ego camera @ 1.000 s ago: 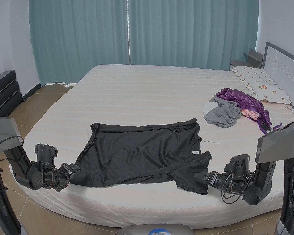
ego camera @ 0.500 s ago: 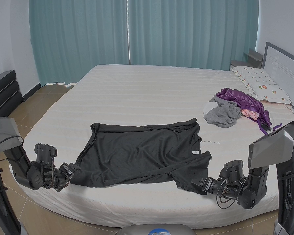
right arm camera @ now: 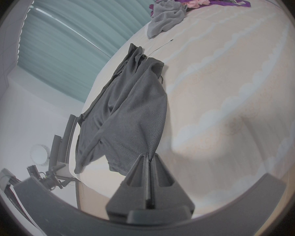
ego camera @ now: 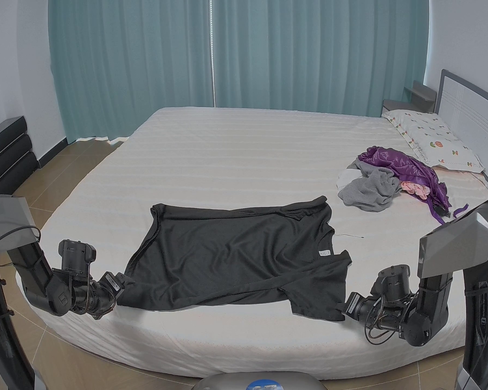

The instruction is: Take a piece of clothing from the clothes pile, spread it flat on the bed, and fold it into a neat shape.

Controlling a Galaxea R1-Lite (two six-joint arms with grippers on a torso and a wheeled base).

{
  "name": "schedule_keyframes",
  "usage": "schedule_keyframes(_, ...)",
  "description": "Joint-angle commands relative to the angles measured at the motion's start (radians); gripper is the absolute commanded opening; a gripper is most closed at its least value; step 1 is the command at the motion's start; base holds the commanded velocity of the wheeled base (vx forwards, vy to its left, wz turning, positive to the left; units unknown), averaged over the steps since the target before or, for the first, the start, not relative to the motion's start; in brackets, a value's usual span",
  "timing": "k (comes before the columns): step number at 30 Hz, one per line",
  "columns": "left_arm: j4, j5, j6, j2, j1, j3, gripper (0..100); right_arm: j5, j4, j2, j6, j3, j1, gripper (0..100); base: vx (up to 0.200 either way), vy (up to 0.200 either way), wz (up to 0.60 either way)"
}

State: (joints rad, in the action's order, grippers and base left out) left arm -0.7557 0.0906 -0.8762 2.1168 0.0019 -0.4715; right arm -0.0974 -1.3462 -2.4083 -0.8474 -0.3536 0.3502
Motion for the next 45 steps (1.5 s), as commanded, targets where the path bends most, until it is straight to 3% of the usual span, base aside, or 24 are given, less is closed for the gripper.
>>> schedule_keyframes(1, 0.001, -0.002, 0.029, 0.023, 0.004, 0.002, 100, -0.041, -0.004, 0.083, -0.022, 0.047, -0.050, 0, 0.000, 0.000, 0.00)
schedule_keyframes(6, -0.001, -0.009, 0.049, 0.028, 0.001, 0.010, 100, -0.082, -0.004, 0.170, -0.024, 0.102, -0.074, 0, 0.000, 0.000, 0.00)
schedule_keyframes(11, -0.001, -0.037, 0.052, 0.049, -0.007, -0.004, 100, -0.085, -0.007, 0.230, -0.024, 0.116, -0.094, 0, 0.000, 0.000, 0.00)
schedule_keyframes(17, -0.005, -0.094, 0.134, 0.094, -0.028, -0.019, 100, -0.084, -0.010, 0.308, -0.025, 0.117, -0.097, 0, 0.000, 0.000, 0.00)
schedule_keyframes(28, -0.039, -0.134, 0.134, 0.158, -0.085, -0.116, 100, -0.084, -0.007, 0.359, -0.025, 0.108, -0.108, 0, 0.000, 0.000, 0.00)
schedule_keyframes(29, -0.040, -0.147, 0.134, 0.163, -0.099, -0.118, 0, -0.085, -0.007, 0.351, -0.025, 0.107, -0.109, 0, 0.000, 0.000, 0.00)
schedule_keyframes(35, -0.043, -0.152, 0.134, 0.161, -0.095, -0.119, 0, -0.085, -0.008, 0.342, -0.025, 0.101, -0.119, 0, 0.000, 0.000, 0.00)
schedule_keyframes(45, -0.033, -0.152, 0.120, 0.078, -0.005, -0.190, 0, -0.084, 0.002, 0.296, -0.025, 0.018, -0.132, 0, 0.000, 0.000, 0.00)
